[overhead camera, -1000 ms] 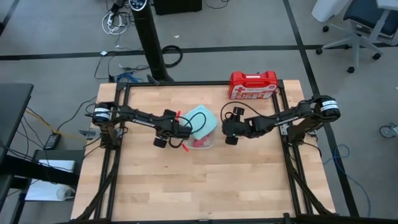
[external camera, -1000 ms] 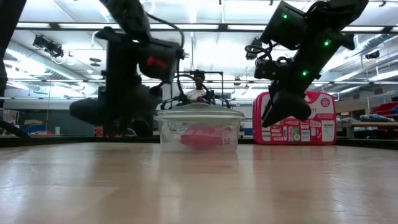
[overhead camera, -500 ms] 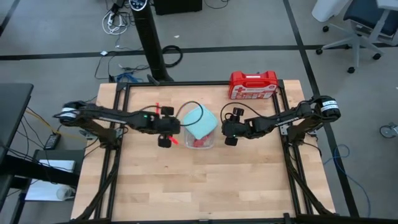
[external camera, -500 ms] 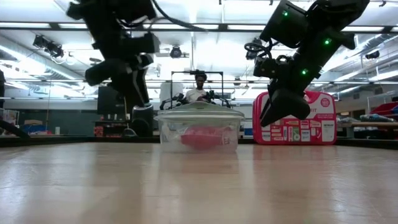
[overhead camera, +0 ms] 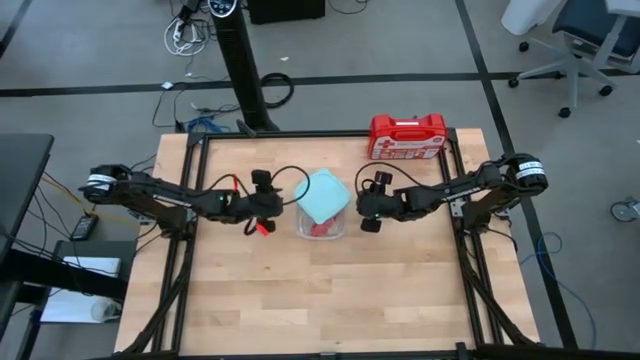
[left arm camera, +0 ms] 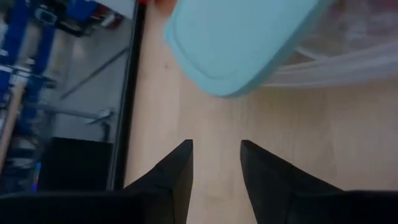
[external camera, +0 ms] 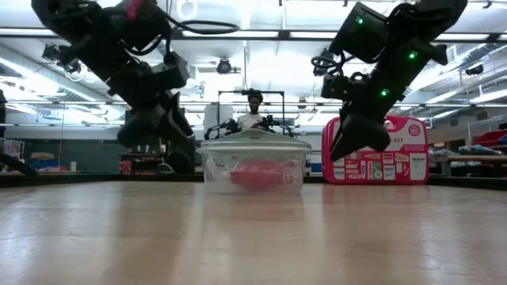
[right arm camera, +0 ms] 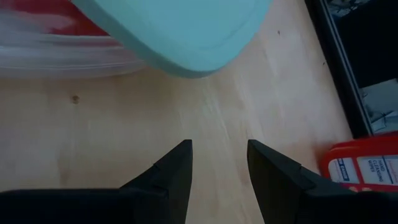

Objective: Roll bandage
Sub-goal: Close the plastic container

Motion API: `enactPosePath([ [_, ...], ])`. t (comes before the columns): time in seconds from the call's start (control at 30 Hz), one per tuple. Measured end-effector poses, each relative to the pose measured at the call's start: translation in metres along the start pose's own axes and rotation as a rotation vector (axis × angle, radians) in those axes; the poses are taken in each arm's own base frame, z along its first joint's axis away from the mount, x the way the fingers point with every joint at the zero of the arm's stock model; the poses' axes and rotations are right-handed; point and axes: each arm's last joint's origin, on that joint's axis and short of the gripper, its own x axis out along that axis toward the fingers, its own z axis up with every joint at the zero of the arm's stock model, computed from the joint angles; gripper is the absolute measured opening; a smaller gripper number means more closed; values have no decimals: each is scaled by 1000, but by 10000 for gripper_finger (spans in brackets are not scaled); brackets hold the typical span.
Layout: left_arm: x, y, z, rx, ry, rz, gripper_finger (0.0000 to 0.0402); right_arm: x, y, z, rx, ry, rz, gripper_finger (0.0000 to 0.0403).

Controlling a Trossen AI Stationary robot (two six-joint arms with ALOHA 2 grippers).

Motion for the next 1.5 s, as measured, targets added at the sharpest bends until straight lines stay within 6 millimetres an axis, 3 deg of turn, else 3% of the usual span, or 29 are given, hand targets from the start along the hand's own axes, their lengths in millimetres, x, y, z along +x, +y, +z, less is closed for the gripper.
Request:
enactPosePath([
  [0.33, 5, -8, -8, 111, -45, 51, 137, 6, 16, -27, -237, -114, -15, 150],
  [0.53, 8, -11, -16, 226, -43, 90, 137, -2, 26, -25, -396, -205, -110, 150],
  [0.73, 13, -8, -21, 275, -37, 107, 137, 3, 19, -23, -401, -205, -126, 153],
  [0.9, 19, -7, -25, 276, -23, 81, 141, 5, 20, -23, -482, -242, -12, 154],
  [1.27, 32, -15, -19, 352, -69, 113, 206, 6, 16, -23, -463, -214, -73, 187],
  [1.5, 40, -18, -12, 472, -159, 138, 213, 7, 12, -20, -428, -232, -105, 194],
])
